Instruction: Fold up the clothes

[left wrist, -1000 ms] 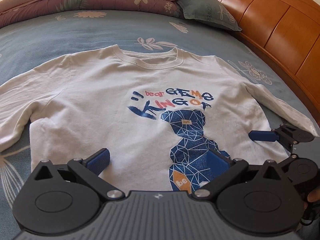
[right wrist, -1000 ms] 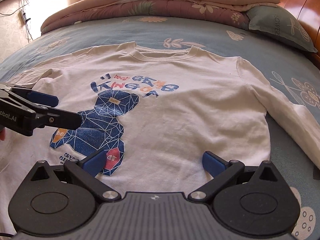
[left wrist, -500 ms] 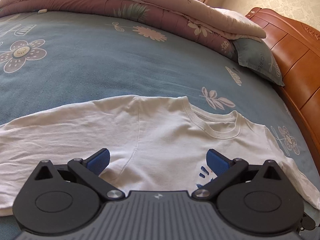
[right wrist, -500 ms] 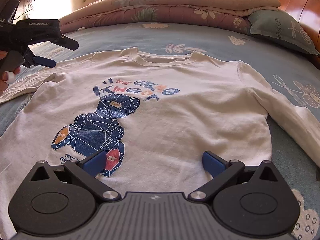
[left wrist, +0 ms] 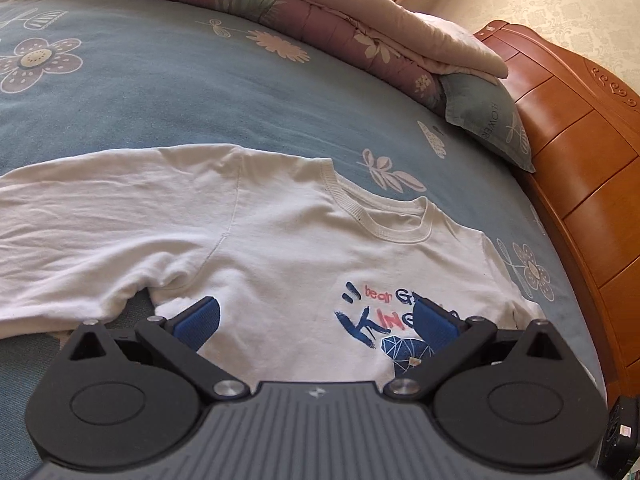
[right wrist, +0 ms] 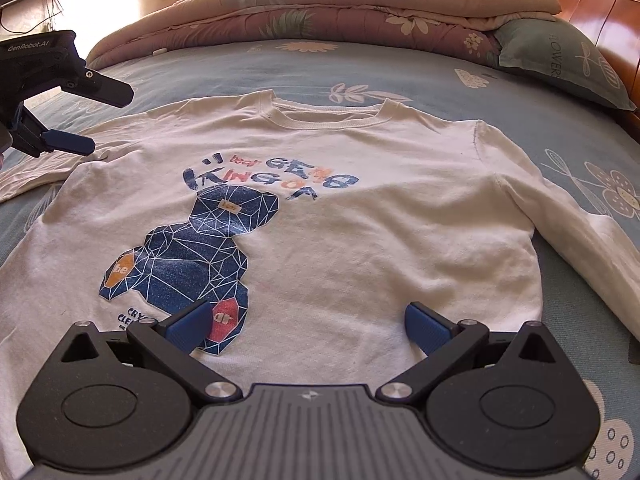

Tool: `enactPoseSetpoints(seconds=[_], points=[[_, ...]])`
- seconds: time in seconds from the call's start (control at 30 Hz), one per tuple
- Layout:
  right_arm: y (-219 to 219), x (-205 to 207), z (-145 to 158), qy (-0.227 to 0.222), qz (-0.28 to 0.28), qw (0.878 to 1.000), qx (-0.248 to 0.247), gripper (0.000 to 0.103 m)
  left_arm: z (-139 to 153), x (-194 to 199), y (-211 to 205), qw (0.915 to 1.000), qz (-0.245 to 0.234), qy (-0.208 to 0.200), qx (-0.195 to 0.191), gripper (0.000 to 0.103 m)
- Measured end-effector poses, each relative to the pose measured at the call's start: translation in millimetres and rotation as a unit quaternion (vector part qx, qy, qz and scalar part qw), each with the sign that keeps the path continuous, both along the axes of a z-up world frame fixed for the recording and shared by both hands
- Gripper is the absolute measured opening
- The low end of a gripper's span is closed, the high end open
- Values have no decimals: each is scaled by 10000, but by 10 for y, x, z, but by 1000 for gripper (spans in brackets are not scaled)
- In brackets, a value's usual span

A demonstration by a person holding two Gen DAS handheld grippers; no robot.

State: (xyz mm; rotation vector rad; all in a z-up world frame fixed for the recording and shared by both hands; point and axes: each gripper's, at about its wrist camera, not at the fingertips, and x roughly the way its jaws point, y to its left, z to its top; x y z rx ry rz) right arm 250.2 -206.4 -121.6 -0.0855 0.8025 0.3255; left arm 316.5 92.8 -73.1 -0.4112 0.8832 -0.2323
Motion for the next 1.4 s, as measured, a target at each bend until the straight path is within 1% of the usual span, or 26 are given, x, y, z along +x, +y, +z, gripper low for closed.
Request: enactPoseSetpoints(seconds=[0.13,0.17,0.27,0.33,0.4,0.47,0.53,0.57,0.67,0.73,0.77,0.83,0.87,0.93,1.0,1.07,1.13,1.17,1.27,1.3,1.37,1.4], points=[[-5,13,7,25,11,10000,-3,103,-263,-92,103,9988,345,352,4,102],[-5,13,7,28,9,10000,-4,103,-253,-172,108,9992,279,272,20,102],[-5,14,8,35,4,10000,-6,103,-139,-302,89,9989,189,415,145,102],[-6,14,8,39,1,10000,-7,103,-42,-352,100,9994,179,278,44,102],[0,14,6,33,-8,10000,-18,103,-5,-348,104,9996,96,149,-226,102],[3,13,4,25,-13,10000,-22,103,-76,-327,73,9991,128,274,-308,102],[-2,11,3,19,-10,10000,-13,103,-229,-354,33,9979,195,560,-274,102],[-5,9,3,14,-8,10000,-9,103,-265,-403,19,9980,185,543,-275,102],[-5,12,5,20,-15,10000,-11,103,-206,-575,-13,9985,-5,531,-143,102],[-5,12,5,17,-19,10000,-5,103,-62,-591,87,9993,59,336,-153,102],[-4,10,3,9,-19,10000,-5,103,20,-563,160,9996,160,174,-121,102],[-1,4,0,-14,-22,10000,-10,103,171,-429,383,9984,539,-129,-145,102],[2,0,-2,-26,-24,10000,-16,103,201,-354,491,9971,719,-175,-195,102],[2,-4,-3,-34,-20,10000,-17,103,178,-171,691,9942,1014,-144,-320,102],[1,-4,-4,-31,-15,10000,-18,103,79,-49,782,9924,1216,-38,-166,102],[1,1,0,-18,-13,10000,-21,103,-62,0,818,9914,1300,159,-53,102],[0,3,4,-4,-11,10000,-22,103,-231,-77,851,9896,1380,379,-173,102],[-2,4,5,2,-10,10000,-20,103,-218,-163,833,9912,1295,234,-123,102],[-4,5,7,12,-11,10000,-16,103,-157,-240,861,9911,1073,663,-436,102],[-3,4,6,10,-13,10000,-16,103,-109,-253,899,9912,1075,603,-489,102],[-2,2,4,7,-17,10000,-18,103,69,-258,1003,9915,1270,211,-173,102],[-1,1,3,6,-19,10000,-19,103,134,-239,1066,9903,1392,27,-39,102]])
